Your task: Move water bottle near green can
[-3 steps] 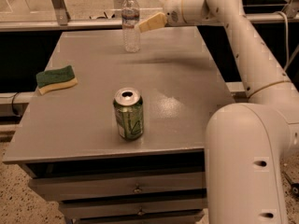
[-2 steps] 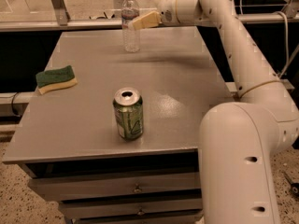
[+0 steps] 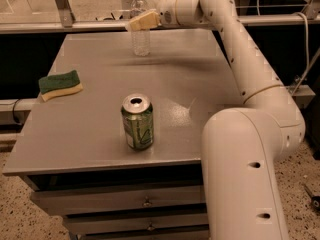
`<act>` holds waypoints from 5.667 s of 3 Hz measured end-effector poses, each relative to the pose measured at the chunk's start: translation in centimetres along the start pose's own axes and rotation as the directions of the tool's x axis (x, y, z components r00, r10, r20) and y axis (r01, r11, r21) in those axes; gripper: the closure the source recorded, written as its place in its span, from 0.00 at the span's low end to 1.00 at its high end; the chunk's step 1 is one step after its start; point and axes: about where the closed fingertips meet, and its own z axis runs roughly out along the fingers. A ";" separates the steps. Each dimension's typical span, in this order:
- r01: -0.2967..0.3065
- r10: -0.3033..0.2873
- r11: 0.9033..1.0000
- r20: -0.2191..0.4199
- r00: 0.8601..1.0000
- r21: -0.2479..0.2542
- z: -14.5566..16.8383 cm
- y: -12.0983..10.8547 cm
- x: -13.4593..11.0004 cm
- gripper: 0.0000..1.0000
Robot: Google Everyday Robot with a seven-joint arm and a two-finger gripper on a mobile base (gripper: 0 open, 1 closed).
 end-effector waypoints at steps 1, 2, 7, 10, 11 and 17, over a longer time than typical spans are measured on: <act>-0.019 0.019 1.000 -0.009 1.000 -0.014 0.5 0.6 0.0 0.15; -0.033 0.033 0.999 -0.003 0.999 -0.023 0.3 1.0 0.0 0.38; 0.033 -0.028 0.998 0.095 0.995 -0.051 -13.5 8.6 -1.6 1.00; 0.085 -0.082 0.981 0.026 0.996 -0.172 -18.1 16.0 -0.9 1.00; 0.085 -0.082 0.978 0.020 0.996 -0.190 -17.9 16.1 -1.2 1.00; 0.113 -0.125 0.859 0.009 0.992 -0.499 -19.6 32.2 2.1 1.00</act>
Offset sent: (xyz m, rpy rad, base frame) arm -0.0176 0.0010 0.0024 0.0308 0.0406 0.0115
